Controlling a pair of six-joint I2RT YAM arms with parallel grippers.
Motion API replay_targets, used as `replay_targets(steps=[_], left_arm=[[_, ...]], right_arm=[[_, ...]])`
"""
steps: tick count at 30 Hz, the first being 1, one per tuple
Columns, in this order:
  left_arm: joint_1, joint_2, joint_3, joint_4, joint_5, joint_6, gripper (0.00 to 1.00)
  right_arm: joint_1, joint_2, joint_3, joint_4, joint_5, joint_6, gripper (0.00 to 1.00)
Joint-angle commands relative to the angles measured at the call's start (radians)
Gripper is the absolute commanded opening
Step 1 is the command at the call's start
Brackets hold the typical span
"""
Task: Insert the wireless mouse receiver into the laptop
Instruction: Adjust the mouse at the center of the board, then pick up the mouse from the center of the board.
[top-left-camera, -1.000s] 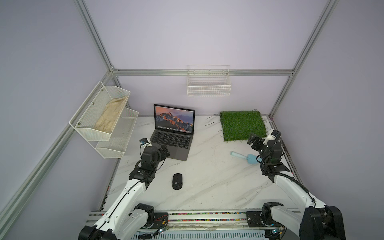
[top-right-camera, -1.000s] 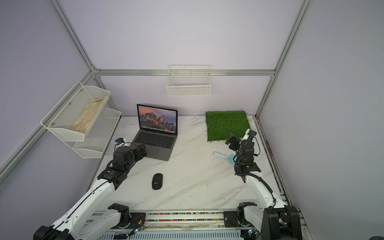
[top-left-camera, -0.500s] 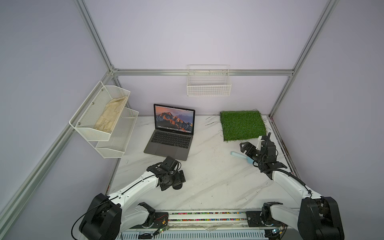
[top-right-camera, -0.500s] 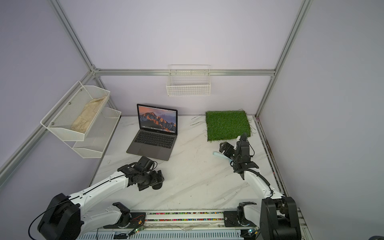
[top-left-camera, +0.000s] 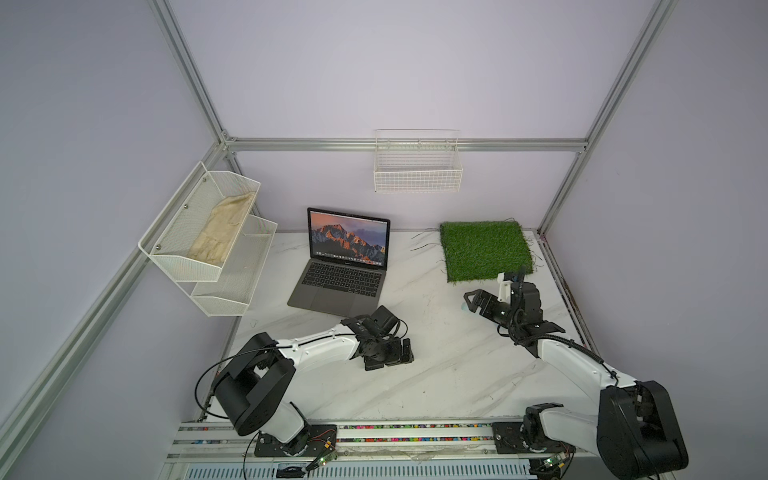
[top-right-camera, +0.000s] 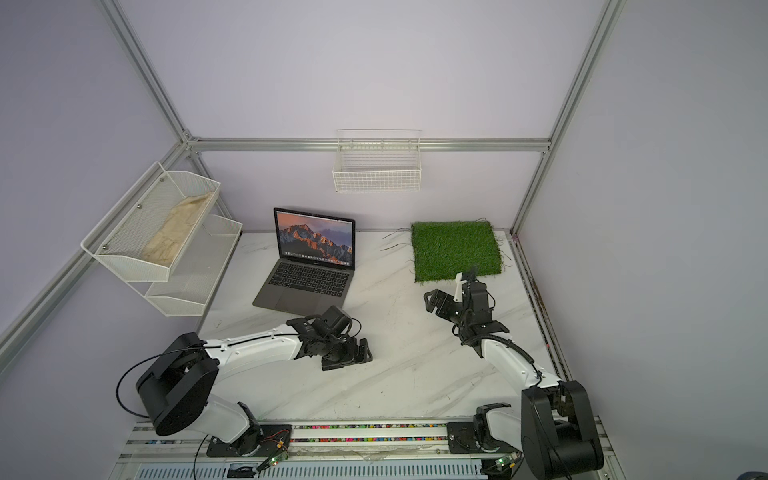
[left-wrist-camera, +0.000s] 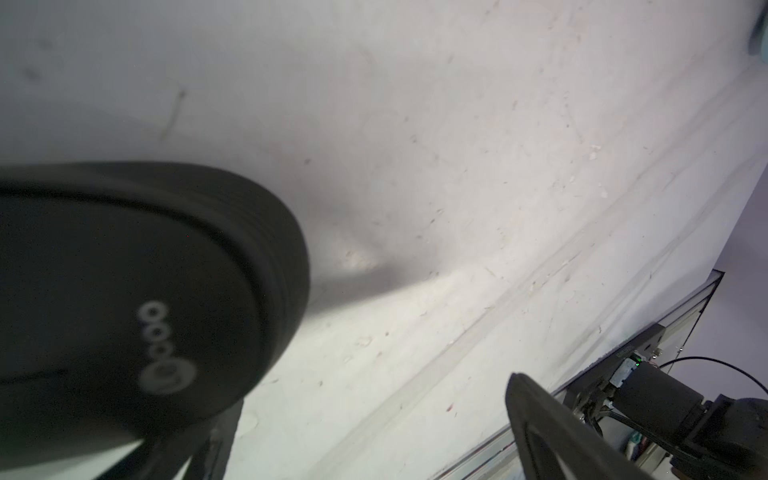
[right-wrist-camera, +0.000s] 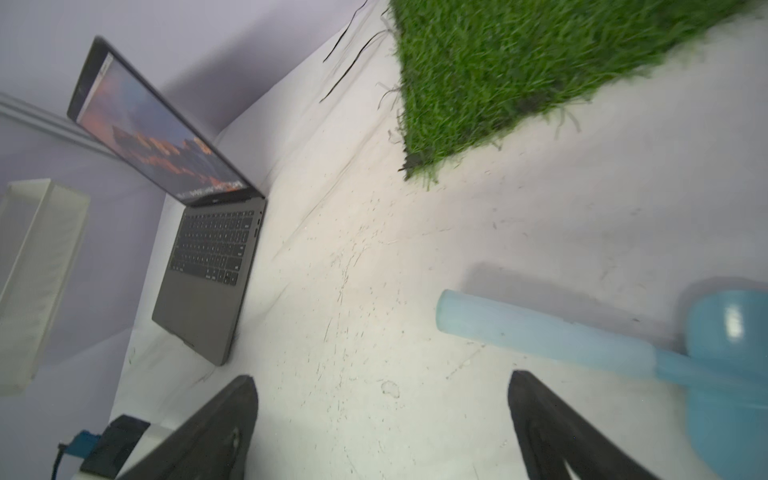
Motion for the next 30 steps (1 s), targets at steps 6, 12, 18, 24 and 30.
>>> replay_targets(steps=[6,12,18,24,30], left_arm=[[-0.005,-0.390,-0.071,-0.111,-0.306,-0.033,1.00],[0.123,-0.645,-0.101,-0.227,-0.581,-0.046,1.00],[0.422,-0.666,-0.128,-0.132,-0.541,0.049,1.00],[0.558,-0.650,-0.169,-0.017,-0.470,0.103,1.00],[0.610,-0.630,-0.214,0.039,-0.427,0.104,1.00]], right_arm=[[0.219,0.034,-0.028,0.187,-0.121,-0.288,0.97],[0.410,0.130,0.033,0.179,-0.115,-0.588,0.97],[0.552,0.328,0.194,0.019,-0.069,-0.885,0.97],[0.600,0.475,0.317,-0.084,-0.040,-1.060,0.97],[0.612,0.595,0.437,-0.158,-0.039,-1.158,0.96]])
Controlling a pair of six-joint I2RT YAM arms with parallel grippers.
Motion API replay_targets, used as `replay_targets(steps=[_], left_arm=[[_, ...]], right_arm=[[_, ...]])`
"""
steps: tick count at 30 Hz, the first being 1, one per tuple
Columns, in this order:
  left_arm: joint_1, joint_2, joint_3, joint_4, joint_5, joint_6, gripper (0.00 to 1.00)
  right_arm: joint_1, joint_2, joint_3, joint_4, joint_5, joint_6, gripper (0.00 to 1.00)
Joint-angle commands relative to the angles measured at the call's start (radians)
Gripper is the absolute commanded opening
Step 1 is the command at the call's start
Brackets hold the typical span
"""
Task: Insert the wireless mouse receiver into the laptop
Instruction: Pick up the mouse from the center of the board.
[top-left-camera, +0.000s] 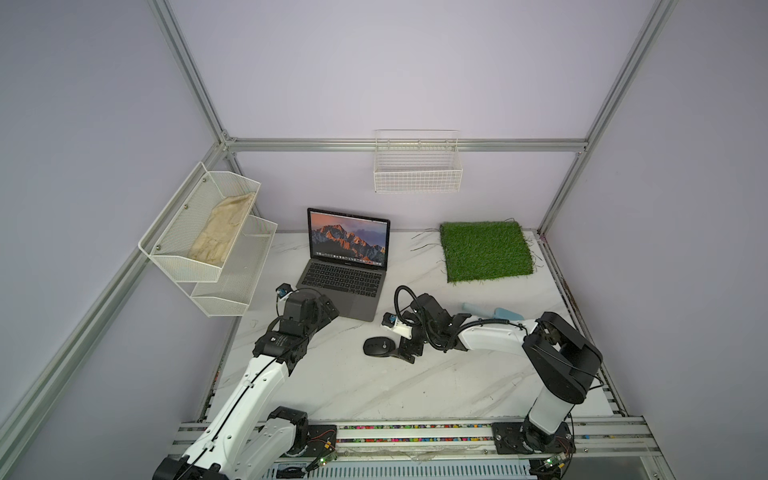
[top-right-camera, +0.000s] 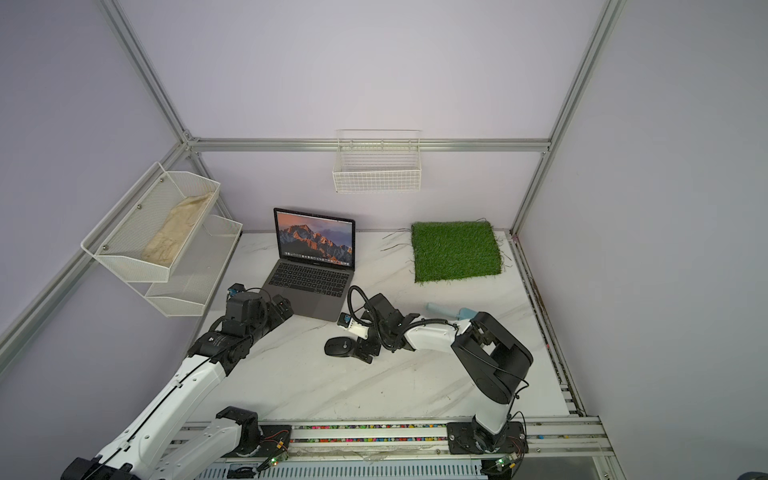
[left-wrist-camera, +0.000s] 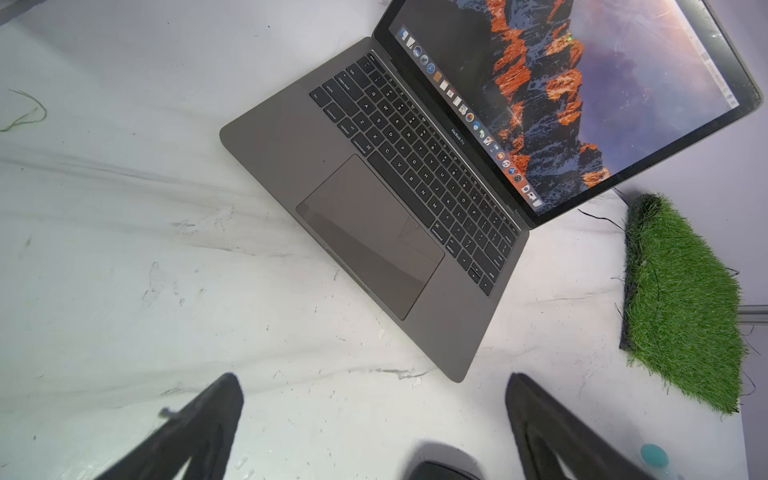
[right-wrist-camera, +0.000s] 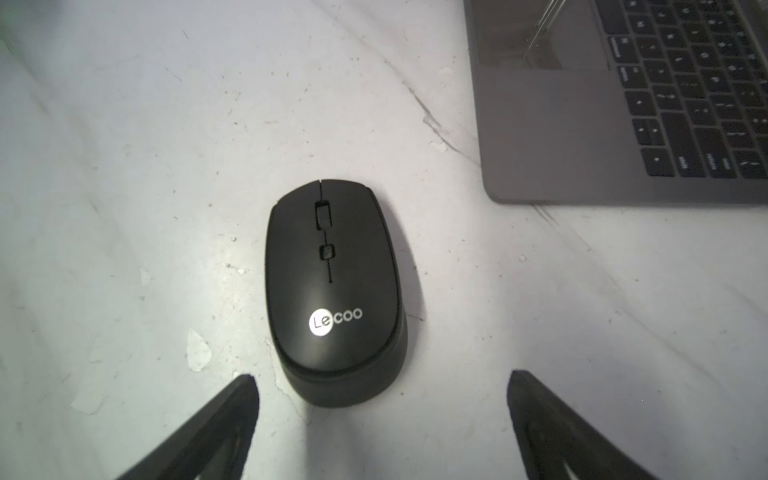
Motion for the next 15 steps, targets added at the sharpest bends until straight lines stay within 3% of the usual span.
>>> replay_targets(steps=[1,7,15], left_arm=[[0.018,0.002,-0.038,0.081,0.037,0.031,1.00],[0.031,0.012,-0.051,0.103,0.036,0.051,1.00],[0.037,0.024,-0.065,0.152,0.069,0.077,1.00]], right_arm=[[0.012,0.052,0.072,-0.092,0.003,-0.136,0.95],[0.027,0.117,0.137,-0.164,-0.047,-0.177,0.89],[0.047,0.169,0.152,-0.109,-0.054,-0.146,0.80]])
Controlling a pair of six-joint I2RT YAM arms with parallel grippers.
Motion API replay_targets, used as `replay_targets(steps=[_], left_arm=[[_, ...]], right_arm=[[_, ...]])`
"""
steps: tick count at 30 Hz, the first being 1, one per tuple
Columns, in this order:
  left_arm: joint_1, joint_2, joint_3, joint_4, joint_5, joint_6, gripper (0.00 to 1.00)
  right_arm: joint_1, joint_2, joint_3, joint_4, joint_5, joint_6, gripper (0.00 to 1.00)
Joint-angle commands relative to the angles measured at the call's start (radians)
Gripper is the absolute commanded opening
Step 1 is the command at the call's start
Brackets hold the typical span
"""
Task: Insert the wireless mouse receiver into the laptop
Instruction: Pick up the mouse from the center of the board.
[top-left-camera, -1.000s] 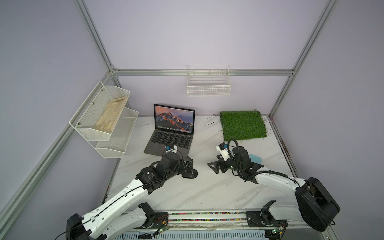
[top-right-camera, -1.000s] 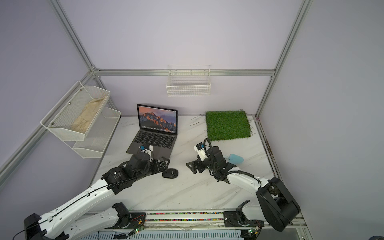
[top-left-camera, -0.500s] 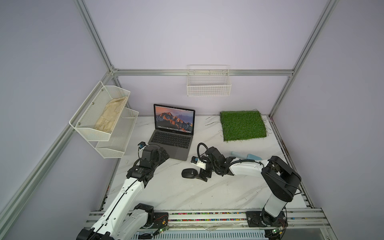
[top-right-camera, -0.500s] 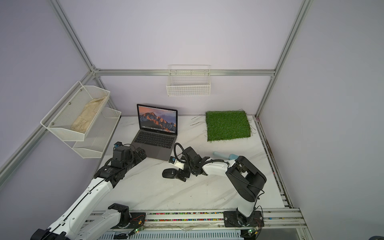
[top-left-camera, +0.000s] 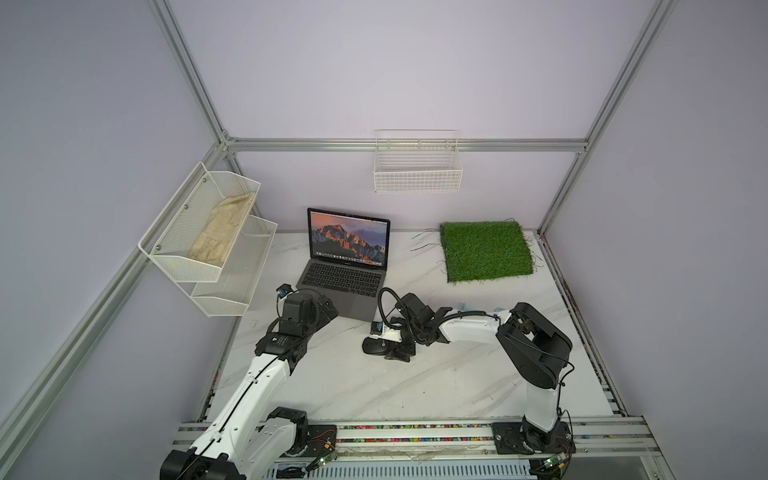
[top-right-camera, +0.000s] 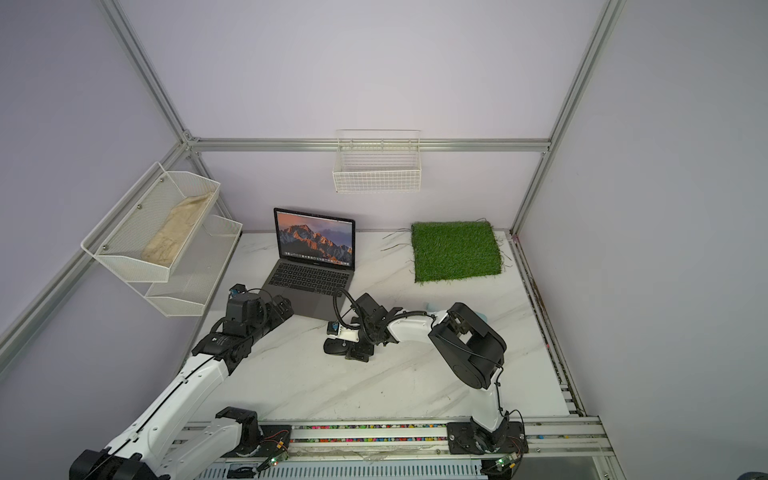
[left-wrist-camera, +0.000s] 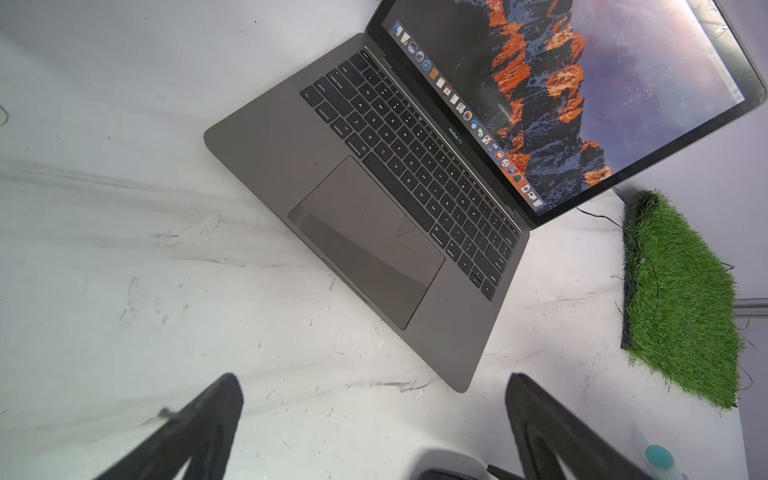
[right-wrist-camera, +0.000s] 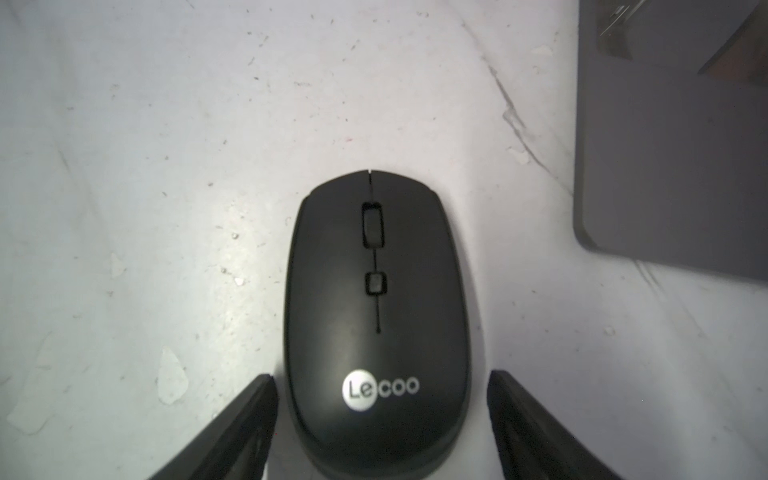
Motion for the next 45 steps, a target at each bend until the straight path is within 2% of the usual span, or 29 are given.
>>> replay_targets(steps=[1,4,9,13,17,19,20,22,24,26,29,34,37,40,45], left_arm=[[0.007,0.001,-0.031,0.064,0.024,0.039,1.00],[0.007,-0.001,-0.033,0.076,0.029,0.060,1.00],[0.009,-0.011,-0.034,0.113,0.062,0.105,1.00],[0.003,0.014,-0.028,0.258,0.188,0.227,1.00],[-0.051,0.062,-0.020,0.495,0.246,0.370,1.00],[-0.103,0.091,-0.029,0.658,0.268,0.498,1.00],[-0.141,0.111,-0.035,0.738,0.287,0.601,1.00],[-0.228,0.146,-0.043,0.876,0.328,0.833,1.00],[-0.320,0.178,-0.065,0.984,0.403,1.148,1.00],[-0.344,0.214,-0.072,1.074,0.468,1.293,1.00],[-0.366,0.231,-0.020,0.996,0.514,1.430,1.00],[-0.453,0.229,0.007,0.900,0.400,1.692,0.86],[-0.460,0.224,0.032,0.824,0.417,1.742,0.74],[-0.462,0.224,0.058,0.753,0.462,1.752,0.67],[-0.461,0.225,0.025,0.849,0.460,1.679,0.57]], right_arm=[[0.014,0.035,0.016,0.005,-0.016,-0.017,0.80],[0.014,0.051,0.025,0.005,-0.026,-0.016,0.73],[0.012,0.030,0.007,0.000,-0.031,-0.004,0.52],[-0.034,-0.049,-0.009,-0.017,-0.058,0.048,0.36],[-0.151,-0.140,0.041,-0.118,-0.113,0.149,0.22],[-0.223,-0.159,0.097,-0.210,-0.162,0.191,0.16],[-0.257,-0.166,0.131,-0.264,-0.185,0.199,0.13],[-0.300,-0.179,0.183,-0.365,-0.196,0.205,0.09],[-0.334,-0.203,0.233,-0.428,-0.217,0.212,0.05],[-0.372,-0.209,0.298,-0.513,-0.262,0.234,0.03],[-0.385,-0.214,0.394,-0.660,-0.267,0.217,0.01],[-0.385,-0.212,0.532,-0.843,-0.284,0.205,0.00],[-0.380,-0.196,0.597,-0.906,-0.352,0.202,0.00],[-0.360,-0.180,0.635,-0.944,-0.371,0.190,0.00],[-0.353,-0.170,0.649,-0.959,-0.407,0.179,0.00]])
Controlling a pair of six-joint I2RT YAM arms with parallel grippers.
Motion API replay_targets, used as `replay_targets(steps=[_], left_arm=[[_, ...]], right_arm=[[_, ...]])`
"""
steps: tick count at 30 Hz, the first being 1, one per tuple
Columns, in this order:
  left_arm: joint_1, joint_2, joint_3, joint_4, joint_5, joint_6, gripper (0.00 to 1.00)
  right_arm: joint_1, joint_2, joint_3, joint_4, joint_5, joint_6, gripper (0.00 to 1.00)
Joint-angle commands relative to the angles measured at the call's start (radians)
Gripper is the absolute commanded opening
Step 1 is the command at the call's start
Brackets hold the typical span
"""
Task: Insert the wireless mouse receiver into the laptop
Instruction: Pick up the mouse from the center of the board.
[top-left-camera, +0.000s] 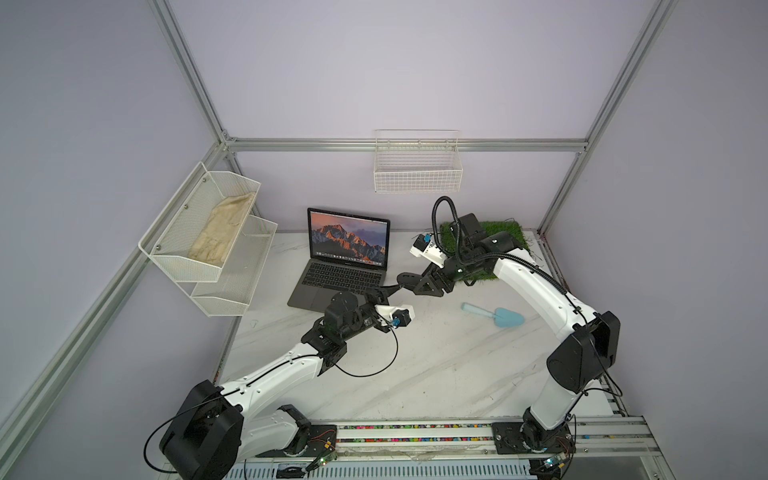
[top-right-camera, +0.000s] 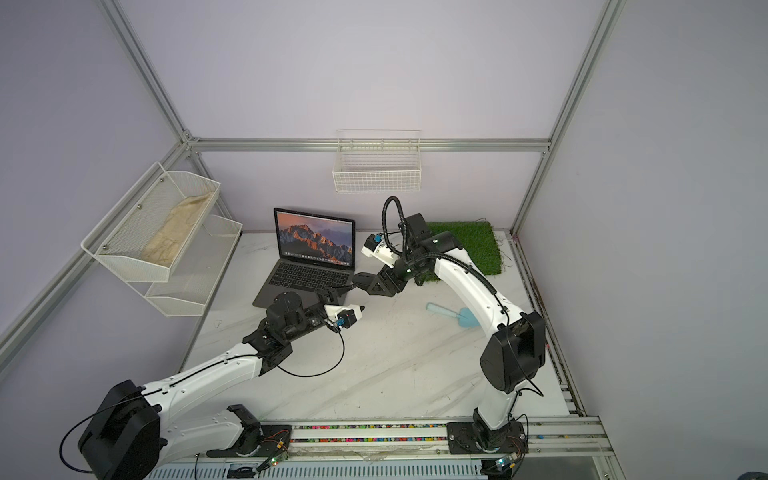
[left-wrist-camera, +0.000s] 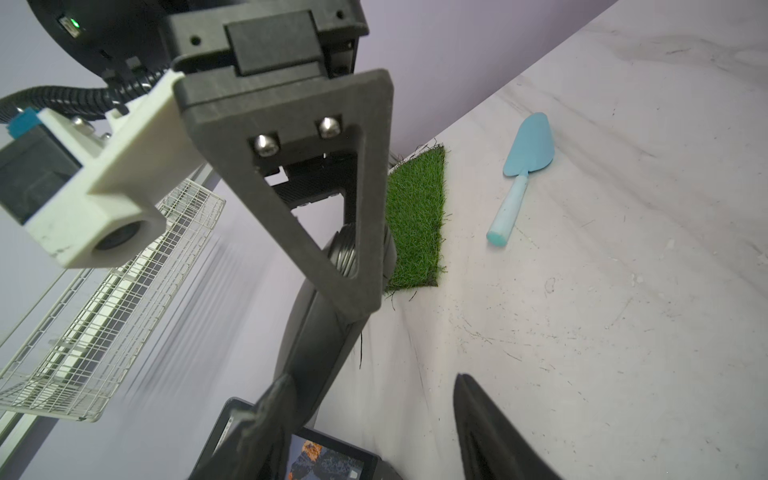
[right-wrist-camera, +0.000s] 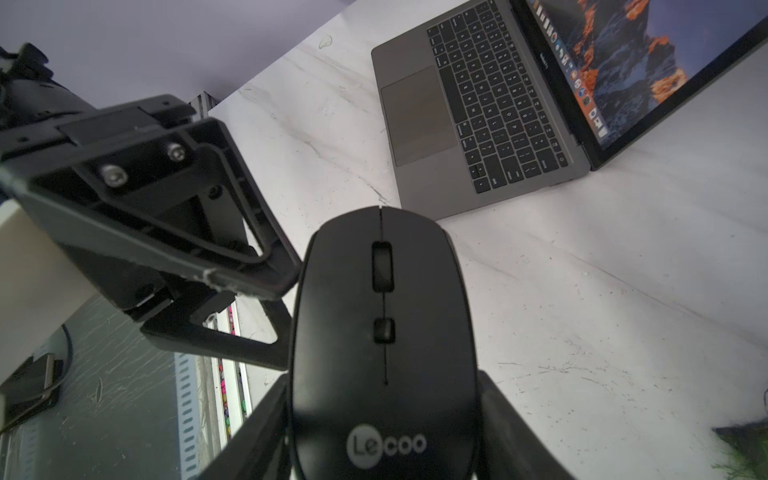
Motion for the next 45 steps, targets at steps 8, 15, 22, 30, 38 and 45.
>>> replay_targets(steps=[8,15,22,30,38,45], left_arm=[[0.000,0.017,0.033,0.061,0.001,-0.010,0.56],[0.015,0.001,0.050,-0.014,0.047,-0.005,0.44],[0.016,-0.002,0.062,-0.098,0.048,0.009,0.42],[0.024,-0.018,0.085,-0.146,0.127,-0.021,0.30],[0.023,-0.008,0.120,-0.234,0.140,-0.019,0.00],[0.103,0.054,0.277,-0.450,0.277,-0.440,0.00]], right_arm=[[0.046,0.051,0.044,-0.170,-0.120,-0.070,0.00],[0.047,0.043,0.049,-0.188,-0.132,-0.079,0.00],[0.047,0.058,0.090,-0.242,-0.131,-0.100,0.00],[0.047,0.076,0.114,-0.269,-0.108,-0.107,0.00],[0.047,0.072,0.111,-0.245,-0.127,-0.092,0.00],[0.010,-0.003,0.098,-0.050,-0.111,0.101,0.67]])
